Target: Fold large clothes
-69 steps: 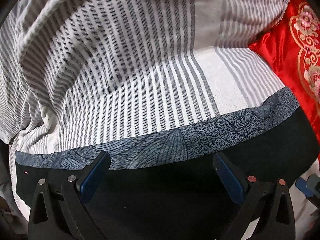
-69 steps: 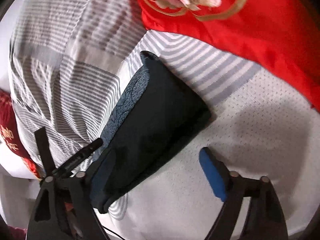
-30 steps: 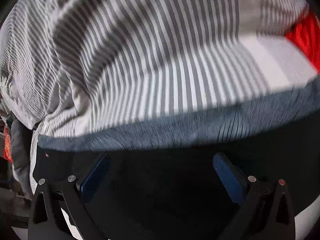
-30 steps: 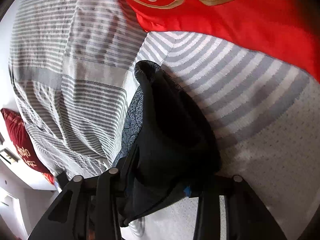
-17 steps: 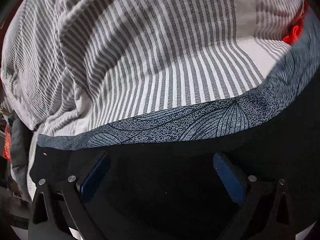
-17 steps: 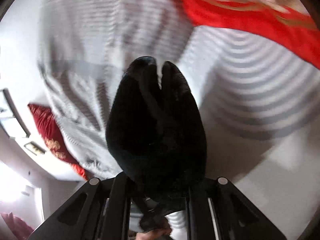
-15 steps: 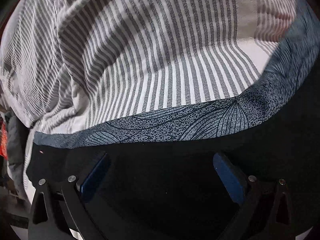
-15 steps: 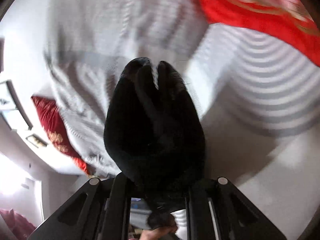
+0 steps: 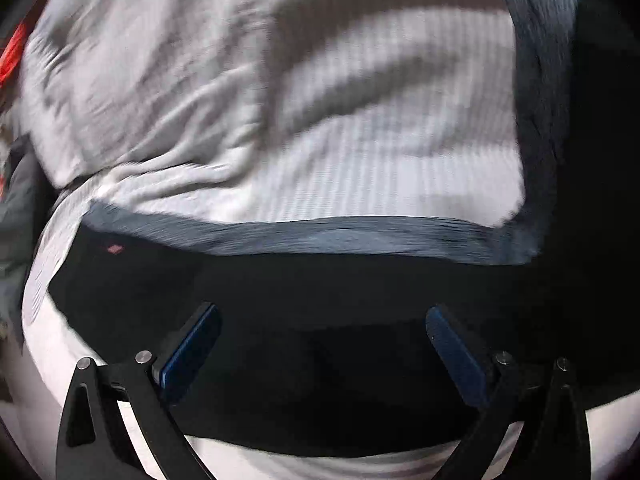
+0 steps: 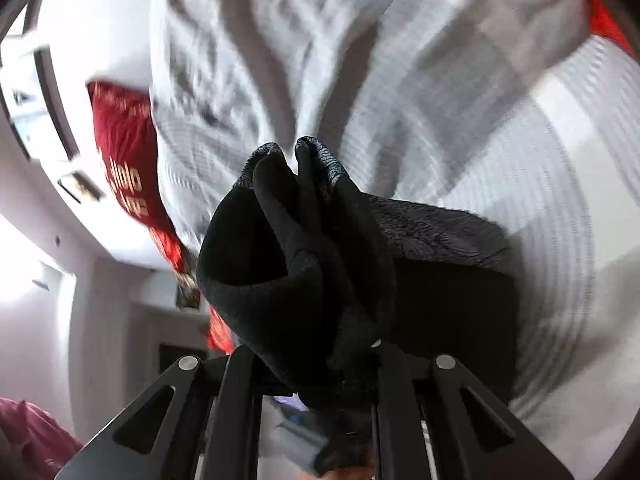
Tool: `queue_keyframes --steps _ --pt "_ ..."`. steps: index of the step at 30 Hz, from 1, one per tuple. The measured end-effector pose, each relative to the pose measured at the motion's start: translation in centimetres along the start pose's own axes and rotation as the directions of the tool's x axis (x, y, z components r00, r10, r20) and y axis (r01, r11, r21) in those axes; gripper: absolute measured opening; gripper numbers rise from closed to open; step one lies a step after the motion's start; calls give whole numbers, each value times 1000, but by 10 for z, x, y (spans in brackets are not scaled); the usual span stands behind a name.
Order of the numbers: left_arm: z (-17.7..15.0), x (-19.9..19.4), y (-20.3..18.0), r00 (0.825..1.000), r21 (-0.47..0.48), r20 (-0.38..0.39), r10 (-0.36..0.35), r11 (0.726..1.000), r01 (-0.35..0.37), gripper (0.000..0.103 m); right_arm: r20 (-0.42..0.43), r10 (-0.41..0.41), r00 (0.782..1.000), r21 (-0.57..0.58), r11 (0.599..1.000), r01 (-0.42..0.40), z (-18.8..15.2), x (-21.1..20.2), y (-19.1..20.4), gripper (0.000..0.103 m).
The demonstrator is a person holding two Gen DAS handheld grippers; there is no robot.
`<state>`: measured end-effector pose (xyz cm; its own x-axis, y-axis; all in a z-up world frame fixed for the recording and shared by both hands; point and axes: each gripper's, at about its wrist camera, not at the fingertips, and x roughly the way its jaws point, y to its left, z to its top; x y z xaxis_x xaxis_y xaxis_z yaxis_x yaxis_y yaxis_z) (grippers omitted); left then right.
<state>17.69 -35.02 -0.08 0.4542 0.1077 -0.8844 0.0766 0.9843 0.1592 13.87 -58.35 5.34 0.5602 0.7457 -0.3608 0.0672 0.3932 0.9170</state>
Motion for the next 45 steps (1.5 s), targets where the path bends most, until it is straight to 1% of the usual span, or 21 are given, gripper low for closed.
queue_keyframes --steps 3,6,9,12,13,17,18,21,22,23,24,25,26,30,34,37,39,41,42,43,45 --pt "-6 1 42 999 -35 -4 40 999 -41 103 -62 -47 997 -41 998 44 -16 42 14 13" --pt "-18 4 94 995 -80 -31 95 992 -97 103 -135 -120 984 -108 988 106 -36 90 23 13" --pt "-31 12 130 990 -128 -72 123 983 -132 103 -208 -216 954 -194 965 177 -61 139 25 13" --pt "-46 20 159 983 -172 -116 141 972 -159 103 -275 -322 906 -261 932 252 -87 184 15 13" --pt "-52 23 168 981 -185 -130 144 969 -167 103 -290 -376 880 -283 912 296 -96 200 8 13" --pt "-59 30 186 979 -212 -152 138 963 -169 103 -295 -503 812 -342 849 402 -109 229 -6 14" --pt "-61 32 190 978 -218 -158 135 961 -168 103 -292 -517 804 -351 841 413 -109 233 -7 15" --pt "-64 32 199 977 -239 -173 123 957 -162 103 -268 -591 761 -420 783 460 -114 249 5 25" --pt "-64 31 203 977 -254 -179 113 955 -156 103 -265 -616 742 -450 759 471 -117 254 9 32" --pt "-64 30 205 978 -265 -181 107 952 -153 103 -266 -628 731 -471 746 470 -117 260 14 45" --pt "-64 29 209 978 -277 -182 102 949 -150 103 -269 -642 718 -507 728 461 -121 267 21 52" --pt "-62 26 213 978 -291 -182 98 945 -149 103 -273 -645 713 -538 717 443 -125 271 29 68" --pt "-61 25 215 978 -294 -181 100 944 -151 103 -277 -644 713 -553 714 431 -129 272 36 79" --pt "-55 21 226 981 -300 -169 94 943 -142 103 -310 -644 699 -590 707 390 -125 271 60 80" --pt "-52 11 237 986 -341 -160 41 935 -94 103 -319 -614 722 -634 705 319 -103 239 87 80" --pt "-48 2 235 991 -361 -134 -6 932 -43 103 -322 -613 721 -627 709 323 -73 235 87 80" --pt "-44 -1 225 993 -357 -112 -40 934 -3 103 -338 -630 699 -613 711 345 -58 245 77 80" --pt "-40 0 211 993 -352 -93 -77 935 39 103 -373 -625 685 -603 725 333 -51 261 68 78" --pt "-38 3 200 991 -348 -87 -97 936 61 103 -391 -631 670 -609 723 326 -50 270 64 76" --pt "-37 6 194 990 -347 -86 -109 935 73 103 -407 -646 646 -631 710 312 -50 285 59 72" --pt "-35 16 180 986 -359 -93 -137 928 95 103 -420 -663 619 -654 694 299 -52 301 54 70"
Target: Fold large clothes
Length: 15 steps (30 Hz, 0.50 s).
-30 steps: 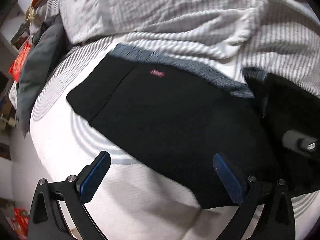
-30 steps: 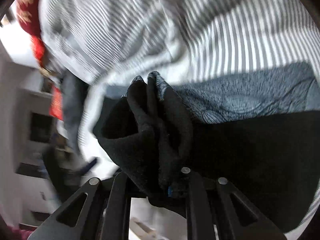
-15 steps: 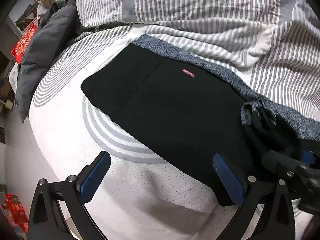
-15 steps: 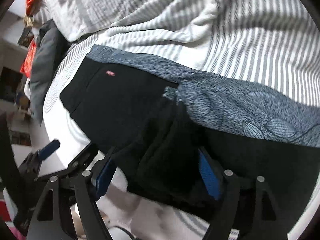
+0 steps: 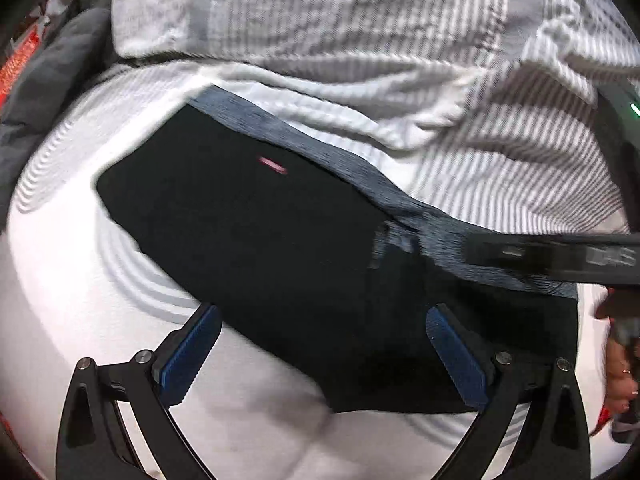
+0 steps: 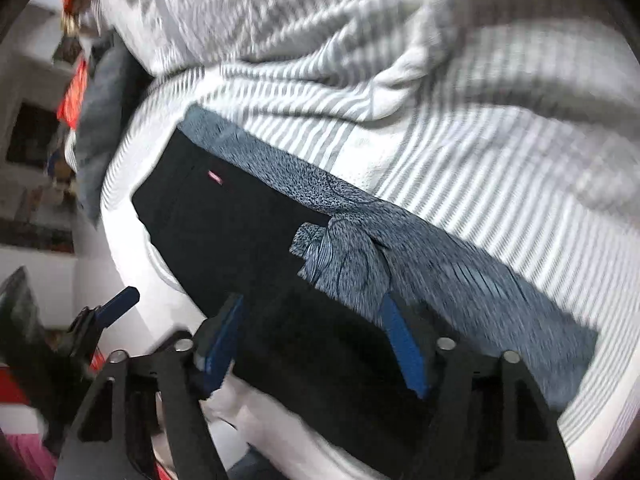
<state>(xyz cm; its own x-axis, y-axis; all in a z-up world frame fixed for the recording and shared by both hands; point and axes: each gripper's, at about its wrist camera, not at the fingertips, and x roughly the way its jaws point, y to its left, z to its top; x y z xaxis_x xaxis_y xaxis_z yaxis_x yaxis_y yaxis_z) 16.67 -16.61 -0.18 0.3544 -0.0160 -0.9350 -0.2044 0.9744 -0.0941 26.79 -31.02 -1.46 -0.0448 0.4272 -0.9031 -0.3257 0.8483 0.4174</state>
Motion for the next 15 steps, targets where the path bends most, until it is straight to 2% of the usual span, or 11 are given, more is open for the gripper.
queue_keyframes --steps 3,6,8,9,10,11,13,15 --pt "1 18 -15 1000 -43 -25 -16 999 15 103 -51 19 999 -34 999 -20 10 20 3 67" --pt "-2 24 -20 1000 -85 -26 -17 996 15 103 -76 2 997 -115 993 -11 17 29 10 67" --pt "-4 29 -23 999 -105 -38 -17 994 12 102 -98 30 995 -116 992 -41 22 36 10 67" --pt "-5 32 -24 999 -108 -47 -13 994 8 92 -116 29 993 -125 991 -44 24 41 11 67" --pt "-5 35 -25 998 -107 -58 -11 994 4 87 -130 8 992 -156 987 -28 26 45 14 64" --pt "-6 40 -27 997 -103 -70 -13 995 6 84 -129 -19 991 -196 980 -7 29 47 18 60" --pt "-8 47 -27 997 -103 -73 -17 995 9 84 -132 -62 989 -275 961 23 40 53 27 59" --pt "-11 57 -27 996 -110 -84 -30 994 21 81 -201 -87 976 -309 951 21 46 69 30 58"
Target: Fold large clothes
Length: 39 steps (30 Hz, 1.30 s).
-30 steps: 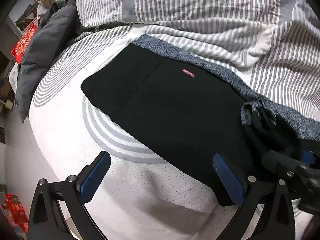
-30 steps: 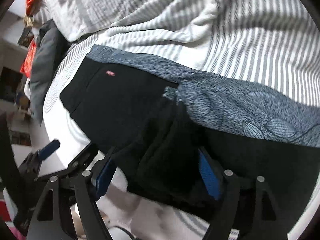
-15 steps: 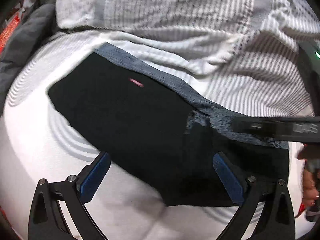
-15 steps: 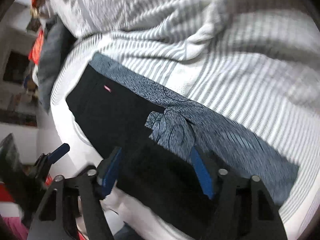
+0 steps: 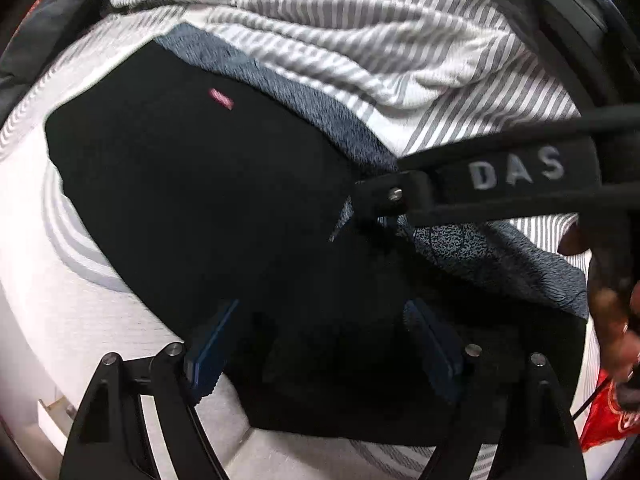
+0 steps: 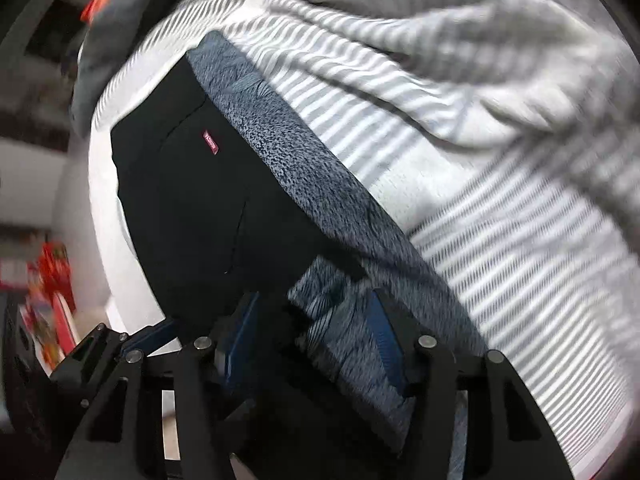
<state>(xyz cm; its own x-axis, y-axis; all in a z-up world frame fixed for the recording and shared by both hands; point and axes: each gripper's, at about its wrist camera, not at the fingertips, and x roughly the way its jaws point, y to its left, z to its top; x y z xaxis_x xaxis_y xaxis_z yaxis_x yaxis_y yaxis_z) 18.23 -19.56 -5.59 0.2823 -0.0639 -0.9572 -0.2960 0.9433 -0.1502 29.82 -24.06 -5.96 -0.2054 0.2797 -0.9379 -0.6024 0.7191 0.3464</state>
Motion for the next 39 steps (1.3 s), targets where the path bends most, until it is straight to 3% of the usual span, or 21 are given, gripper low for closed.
queue_keyframes --steps 3,4,5,6,8,13,15,18,21,22,24,25,26,27,30,34,38,39 --pt "-4 13 -1 999 -5 -22 -38 999 38 63 -41 -70 997 -72 995 67 4 20 6 40" --pt "-6 13 -1 999 -4 -19 -26 1000 26 61 -38 -92 995 -99 991 88 3 23 10 25" --pt "-7 10 -2 1000 -2 -9 -27 1000 27 57 -37 -99 994 -104 990 95 3 23 12 3" --pt "-7 6 -1 1000 -2 -3 -26 1000 26 49 -30 -102 994 -84 992 99 2 20 13 3" --pt "-5 -6 2 999 -16 5 -50 999 50 42 2 -94 996 -55 994 94 1 7 11 3" --pt "0 -22 3 998 -17 37 -46 999 47 42 59 -96 994 -24 995 98 -1 -28 2 3" --pt "-1 -13 7 999 -26 22 -36 999 36 42 48 -106 993 -4 994 106 4 -25 -7 3" --pt "-9 7 13 999 -47 -23 -28 999 26 43 -37 -74 997 27 997 75 7 7 -19 4" --pt "-12 3 9 1000 -17 -9 16 1000 -16 46 -5 -51 999 55 997 52 5 11 -22 5" --pt "-11 -3 9 1000 -12 -8 21 1000 -21 46 30 -16 999 83 996 14 2 0 -25 10" --pt "-7 -13 8 999 -4 -8 34 999 -34 46 93 14 996 136 990 -26 -6 -27 -37 37" --pt "-3 -21 7 999 4 -2 41 999 -41 46 128 -6 992 170 985 -16 -13 -45 -44 64" --pt "0 -27 6 999 9 7 42 999 -43 46 165 -24 986 193 981 -8 -20 -60 -49 71" --pt "4 -33 5 999 14 19 38 999 -38 46 208 -36 977 220 975 -11 -34 -81 -56 71" --pt "11 -37 -3 999 42 23 30 999 -30 46 231 -56 971 291 957 -14 -72 -106 -72 71" --pt "15 -24 -22 999 91 -5 32 995 -31 46 198 -174 965 358 929 94 -121 -117 -83 71" --pt "1 9 -34 995 148 -60 78 987 -68 47 187 -197 963 384 916 113 -163 -100 -80 49" --pt "-4 15 -36 994 162 -51 96 983 -87 57 163 -189 968 383 917 114 -171 -89 -81 48"
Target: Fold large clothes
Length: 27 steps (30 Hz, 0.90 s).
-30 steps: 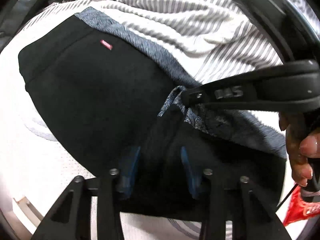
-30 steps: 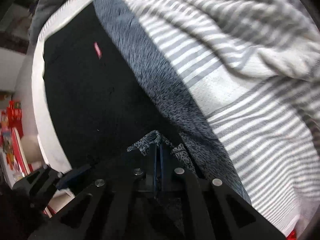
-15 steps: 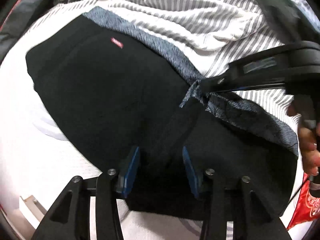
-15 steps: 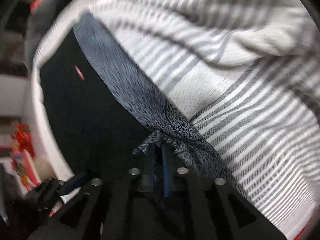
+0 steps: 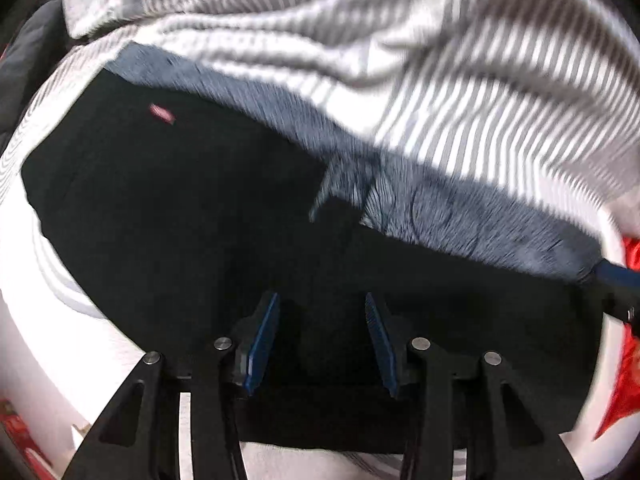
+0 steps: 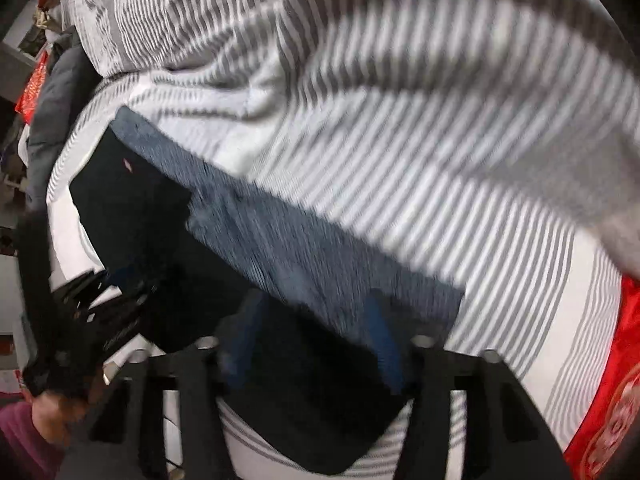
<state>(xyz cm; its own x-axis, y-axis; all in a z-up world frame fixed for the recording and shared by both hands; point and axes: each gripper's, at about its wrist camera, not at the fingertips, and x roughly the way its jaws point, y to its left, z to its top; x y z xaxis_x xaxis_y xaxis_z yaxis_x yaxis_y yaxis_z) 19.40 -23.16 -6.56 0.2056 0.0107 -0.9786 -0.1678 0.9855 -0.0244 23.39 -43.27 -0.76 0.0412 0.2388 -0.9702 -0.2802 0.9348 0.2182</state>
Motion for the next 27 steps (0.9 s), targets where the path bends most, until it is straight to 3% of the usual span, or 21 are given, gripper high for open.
queue_keyframes --steps 2,3,4,6,8,11,15,20,27 --pt "-4 2 3 998 4 43 40 999 -40 71 -1 -42 999 -59 997 42 -15 23 0 49" --pt "-4 4 4 998 4 41 43 999 -43 72 5 -60 998 -85 995 60 -19 28 2 49" --pt "-3 5 6 999 -4 38 38 999 -37 74 23 -75 997 -103 992 77 -21 32 4 51" --pt "-1 7 11 997 -15 31 64 998 -63 88 33 -68 997 -99 993 71 -21 32 7 61" --pt "-1 8 14 998 -17 23 58 998 -58 88 27 -63 998 -108 992 66 -21 33 13 73" --pt "2 9 14 998 -18 -2 56 998 -56 88 18 -84 996 -114 990 85 -20 37 20 79" --pt "8 8 19 999 -41 -31 31 999 -33 88 8 -92 996 -99 991 93 -15 33 24 80" --pt "17 -3 24 999 -44 -36 14 999 -15 88 20 -48 999 -36 998 48 -18 16 22 81" --pt "19 -16 37 999 1 -33 -42 999 42 88 53 -90 995 55 995 87 -31 1 34 81"
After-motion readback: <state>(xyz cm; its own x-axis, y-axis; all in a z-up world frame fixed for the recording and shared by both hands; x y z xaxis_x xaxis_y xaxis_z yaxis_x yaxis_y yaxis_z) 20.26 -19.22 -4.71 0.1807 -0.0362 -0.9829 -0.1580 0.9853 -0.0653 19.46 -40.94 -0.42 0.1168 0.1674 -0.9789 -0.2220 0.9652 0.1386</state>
